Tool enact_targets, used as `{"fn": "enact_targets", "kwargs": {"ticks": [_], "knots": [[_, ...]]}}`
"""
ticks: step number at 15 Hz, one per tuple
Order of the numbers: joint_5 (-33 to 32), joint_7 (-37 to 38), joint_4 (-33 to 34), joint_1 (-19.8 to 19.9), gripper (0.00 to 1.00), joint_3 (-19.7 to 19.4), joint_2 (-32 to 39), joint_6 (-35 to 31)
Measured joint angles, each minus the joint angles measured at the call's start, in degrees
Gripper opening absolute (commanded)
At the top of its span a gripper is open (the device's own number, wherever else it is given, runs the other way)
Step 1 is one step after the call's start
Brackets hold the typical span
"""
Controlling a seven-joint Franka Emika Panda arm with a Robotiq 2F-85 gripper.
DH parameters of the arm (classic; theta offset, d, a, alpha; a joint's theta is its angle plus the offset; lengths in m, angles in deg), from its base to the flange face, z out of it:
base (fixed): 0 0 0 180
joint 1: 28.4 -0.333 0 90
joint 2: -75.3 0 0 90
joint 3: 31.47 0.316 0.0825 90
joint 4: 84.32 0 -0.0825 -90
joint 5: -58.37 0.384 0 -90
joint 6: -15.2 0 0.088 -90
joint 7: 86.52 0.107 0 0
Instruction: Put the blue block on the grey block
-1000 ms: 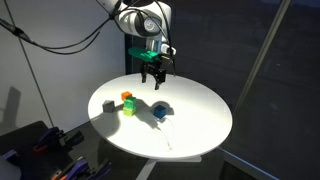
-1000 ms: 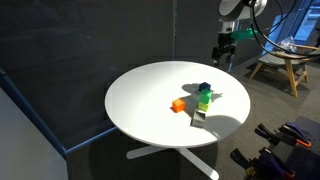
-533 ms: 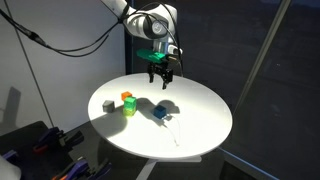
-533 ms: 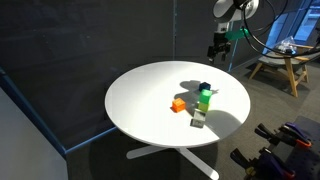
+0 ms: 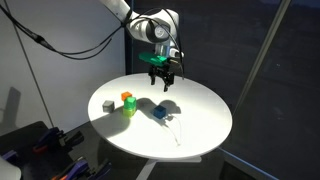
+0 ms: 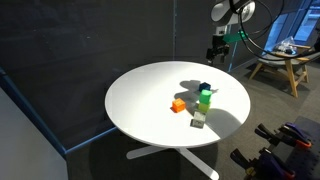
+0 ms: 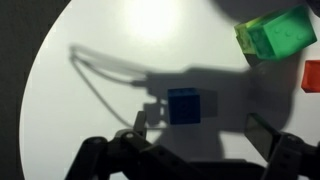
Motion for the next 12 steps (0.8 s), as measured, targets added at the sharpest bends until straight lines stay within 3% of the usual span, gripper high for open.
{"fn": "enact_targets", "kwargs": {"ticks": [12], "knots": [[0.0, 0.0, 0.0, 0.2, 1.0, -0.1, 1.0, -2.8]]}}
